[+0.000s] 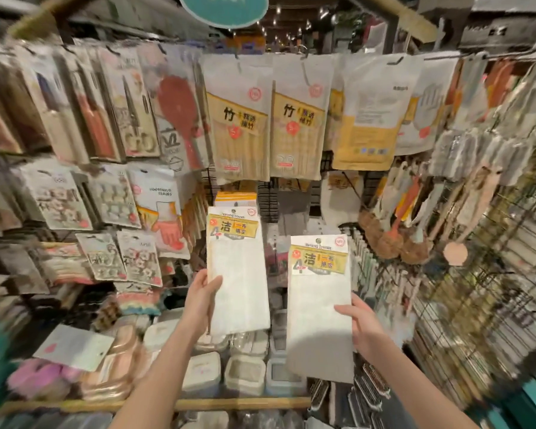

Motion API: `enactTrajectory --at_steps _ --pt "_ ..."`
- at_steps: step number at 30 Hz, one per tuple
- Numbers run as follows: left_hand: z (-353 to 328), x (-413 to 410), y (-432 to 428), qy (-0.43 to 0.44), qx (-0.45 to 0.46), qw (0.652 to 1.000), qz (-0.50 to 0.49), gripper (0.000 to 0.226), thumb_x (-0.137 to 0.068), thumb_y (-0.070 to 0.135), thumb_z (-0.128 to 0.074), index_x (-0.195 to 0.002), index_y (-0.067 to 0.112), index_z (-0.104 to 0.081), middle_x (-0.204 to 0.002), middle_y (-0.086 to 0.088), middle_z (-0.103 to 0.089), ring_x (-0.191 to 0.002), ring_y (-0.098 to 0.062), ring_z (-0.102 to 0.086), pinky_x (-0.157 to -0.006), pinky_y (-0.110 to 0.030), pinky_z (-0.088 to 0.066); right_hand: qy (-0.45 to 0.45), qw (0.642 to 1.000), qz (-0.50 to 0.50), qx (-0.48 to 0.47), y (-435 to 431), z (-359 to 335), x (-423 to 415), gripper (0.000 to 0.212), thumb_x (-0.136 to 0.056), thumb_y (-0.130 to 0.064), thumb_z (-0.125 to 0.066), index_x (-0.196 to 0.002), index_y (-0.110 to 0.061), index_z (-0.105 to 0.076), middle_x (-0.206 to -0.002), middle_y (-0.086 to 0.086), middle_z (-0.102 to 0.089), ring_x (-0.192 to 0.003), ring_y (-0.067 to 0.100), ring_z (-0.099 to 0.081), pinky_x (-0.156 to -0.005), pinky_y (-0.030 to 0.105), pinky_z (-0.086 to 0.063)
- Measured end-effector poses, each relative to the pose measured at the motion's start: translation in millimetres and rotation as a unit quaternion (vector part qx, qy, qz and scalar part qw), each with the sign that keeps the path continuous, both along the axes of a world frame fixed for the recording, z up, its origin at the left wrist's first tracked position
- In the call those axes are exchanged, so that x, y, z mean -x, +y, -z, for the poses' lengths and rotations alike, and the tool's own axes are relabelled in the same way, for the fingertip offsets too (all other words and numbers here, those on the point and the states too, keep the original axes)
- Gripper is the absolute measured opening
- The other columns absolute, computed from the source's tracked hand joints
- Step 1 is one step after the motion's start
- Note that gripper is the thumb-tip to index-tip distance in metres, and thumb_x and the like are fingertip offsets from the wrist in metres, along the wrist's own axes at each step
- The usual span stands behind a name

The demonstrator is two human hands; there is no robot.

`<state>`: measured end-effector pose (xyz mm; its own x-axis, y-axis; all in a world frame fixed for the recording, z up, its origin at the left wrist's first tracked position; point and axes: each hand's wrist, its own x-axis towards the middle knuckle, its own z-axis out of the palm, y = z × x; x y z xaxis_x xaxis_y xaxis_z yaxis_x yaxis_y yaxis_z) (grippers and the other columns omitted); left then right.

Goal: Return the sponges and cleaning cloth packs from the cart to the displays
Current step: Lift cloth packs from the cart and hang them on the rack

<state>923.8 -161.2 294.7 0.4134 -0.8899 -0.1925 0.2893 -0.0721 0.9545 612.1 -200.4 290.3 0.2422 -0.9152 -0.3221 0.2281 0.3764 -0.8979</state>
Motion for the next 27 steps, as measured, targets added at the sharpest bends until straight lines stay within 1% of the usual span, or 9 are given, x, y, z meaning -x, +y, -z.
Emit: enactTrajectory --at_steps 3,5,7,10,13,16,22,25,27 --pt "2.6 -10.2 -21.1 0.003 0.000 1.000 -0.003 0.025 -0.094 0.005 -0.052 -0.119 0.005 -0.052 -0.118 -0.018 -0.065 -0.108 -0.037 -0.062 -0.095 -0.054 -0.048 -0.011 1.000 -0.013 0.018 -19.5 1.0 -0.1 0.033 -0.084 0.002 -0.054 -0.114 -0.010 -0.060 -0.108 0.014 -0.070 -0.093 0.032 -0.068 -0.072 0.039 -0.051" --pt "5.5 -15.9 -32.3 0.005 -0.005 1.000 -0.014 0.023 -0.094 0.005 -0.053 -0.117 0.007 -0.052 -0.115 -0.017 -0.066 -0.108 -0.038 -0.062 -0.097 -0.057 -0.046 -0.010 0.999 -0.035 0.030 -28.6 0.6 -1.8 0.043 -0.073 -0.008 -0.063 -0.116 -0.010 -0.059 -0.109 0.014 -0.070 -0.094 0.032 -0.068 -0.074 0.039 -0.051" --pt "7.8 -19.9 -41.2 0.000 -0.016 1.000 -0.019 0.022 -0.094 0.005 -0.052 -0.116 0.008 -0.052 -0.111 -0.016 -0.067 -0.098 -0.034 -0.066 -0.088 -0.054 -0.052 -0.002 0.997 -0.067 0.031 -37.3 3.3 -5.7 0.058 -0.065 -0.016 -0.065 -0.122 -0.009 -0.057 -0.115 0.016 -0.067 -0.101 0.037 -0.064 -0.080 0.042 -0.049" --pt "12.2 -23.9 -51.8 0.001 -0.031 0.999 -0.008 0.024 -0.094 0.004 -0.051 -0.118 0.003 -0.049 -0.105 -0.015 -0.068 -0.078 -0.023 -0.068 -0.065 -0.037 -0.055 -0.029 0.996 -0.075 0.027 -46.5 11.7 -13.1 0.054 -0.067 -0.014 -0.063 -0.121 -0.008 -0.058 -0.115 0.019 -0.066 -0.100 0.038 -0.063 -0.080 0.044 -0.050" --pt "19.1 -28.8 -61.2 0.009 -0.046 0.999 0.021 0.026 -0.094 0.004 -0.052 -0.120 0.001 -0.049 -0.113 -0.018 -0.067 -0.094 -0.031 -0.068 -0.075 -0.044 -0.056 -0.048 0.997 -0.061 0.023 -50.1 15.9 -21.5 0.041 -0.067 -0.009 -0.062 -0.108 -0.005 -0.064 -0.103 0.020 -0.067 -0.088 0.032 -0.066 -0.073 0.039 -0.051" --pt "24.8 -32.3 -68.4 0.029 -0.059 0.998 0.025 0.026 -0.094 0.004 -0.052 -0.120 0.003 -0.050 -0.114 -0.017 -0.067 -0.101 -0.036 -0.066 -0.087 -0.054 -0.052 -0.070 0.997 -0.040 0.004 -53.7 17.4 -28.0 0.042 -0.064 -0.006 -0.064 -0.107 -0.006 -0.064 -0.101 0.017 -0.068 -0.086 0.030 -0.067 -0.076 0.040 -0.051" --pt "35.3 -49.6 -93.9 0.032 -0.085 0.995 0.037 0.025 -0.094 0.004 -0.053 -0.119 0.004 -0.052 -0.113 -0.017 -0.068 -0.102 -0.034 -0.065 -0.086 -0.050 -0.053 -0.075 0.997 -0.036 0.005 -66.8 17.4 -47.5 0.045 -0.071 -0.004 -0.064 -0.117 -0.007 -0.063 -0.112 0.018 -0.067 -0.098 0.035 -0.064 -0.091 0.050 -0.046" --pt "36.4 -56.8 -110.7 0.019 -0.099 0.994 0.037 0.025 -0.094 0.002 -0.052 -0.118 0.004 -0.054 -0.110 -0.018 -0.068 -0.088 -0.027 -0.067 -0.074 -0.038 -0.054 -0.078 0.996 -0.043 0.001 -72.8 18.4 -62.4 0.046 -0.073 -0.004 -0.064 -0.119 -0.008 -0.062 -0.117 0.020 -0.065 -0.104 0.037 -0.062 -0.094 0.052 -0.045" --pt "36.8 -57.3 -119.6 -0.002 -0.106 0.994 0.034 0.023 -0.095 0.001 -0.050 -0.117 -0.001 -0.052 -0.080 -0.015 -0.064 -0.062 -0.019 -0.057 -0.053 -0.026 -0.046 -0.077 0.995 -0.063 0.005 -76.8 14.8 -75.2 0.049 -0.071 -0.007 -0.066 -0.120 -0.008 -0.062 -0.120 0.021 -0.063 -0.109 0.039 -0.060 -0.098 0.054 -0.044"
